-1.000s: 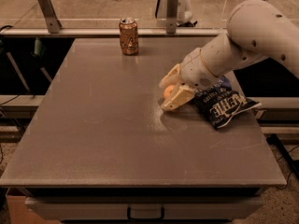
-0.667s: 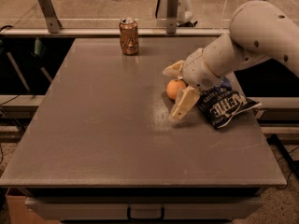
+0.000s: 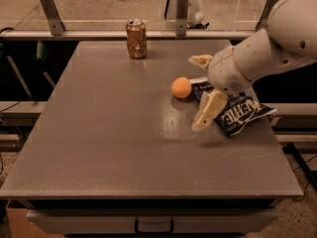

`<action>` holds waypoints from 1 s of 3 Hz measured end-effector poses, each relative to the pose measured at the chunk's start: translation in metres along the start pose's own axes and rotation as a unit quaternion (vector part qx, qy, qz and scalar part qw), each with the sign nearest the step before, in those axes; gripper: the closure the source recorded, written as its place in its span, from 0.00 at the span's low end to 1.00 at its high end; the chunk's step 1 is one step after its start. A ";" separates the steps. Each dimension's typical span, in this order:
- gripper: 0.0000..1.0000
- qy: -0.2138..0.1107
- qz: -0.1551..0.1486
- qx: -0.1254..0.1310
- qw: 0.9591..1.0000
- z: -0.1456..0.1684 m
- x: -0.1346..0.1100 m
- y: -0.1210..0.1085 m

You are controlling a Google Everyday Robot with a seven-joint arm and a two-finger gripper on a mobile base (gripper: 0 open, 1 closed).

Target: Move orange near blue chip bag

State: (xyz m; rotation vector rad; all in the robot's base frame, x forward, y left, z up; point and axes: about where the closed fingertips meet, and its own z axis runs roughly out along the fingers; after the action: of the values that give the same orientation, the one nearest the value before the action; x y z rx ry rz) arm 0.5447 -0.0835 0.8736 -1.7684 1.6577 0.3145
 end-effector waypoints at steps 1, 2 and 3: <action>0.00 -0.013 0.001 0.044 0.999 -0.043 0.001 0.010; 0.00 -0.050 0.004 0.131 0.990 -0.119 0.011 0.029; 0.00 -0.066 0.018 0.192 0.979 -0.173 0.028 0.053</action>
Offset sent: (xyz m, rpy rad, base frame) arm -0.0941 -0.1541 0.1129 0.2418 -0.3299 -0.2328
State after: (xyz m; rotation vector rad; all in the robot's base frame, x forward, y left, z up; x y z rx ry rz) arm 0.4523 -0.2103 0.9680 -1.4023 1.5363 0.1139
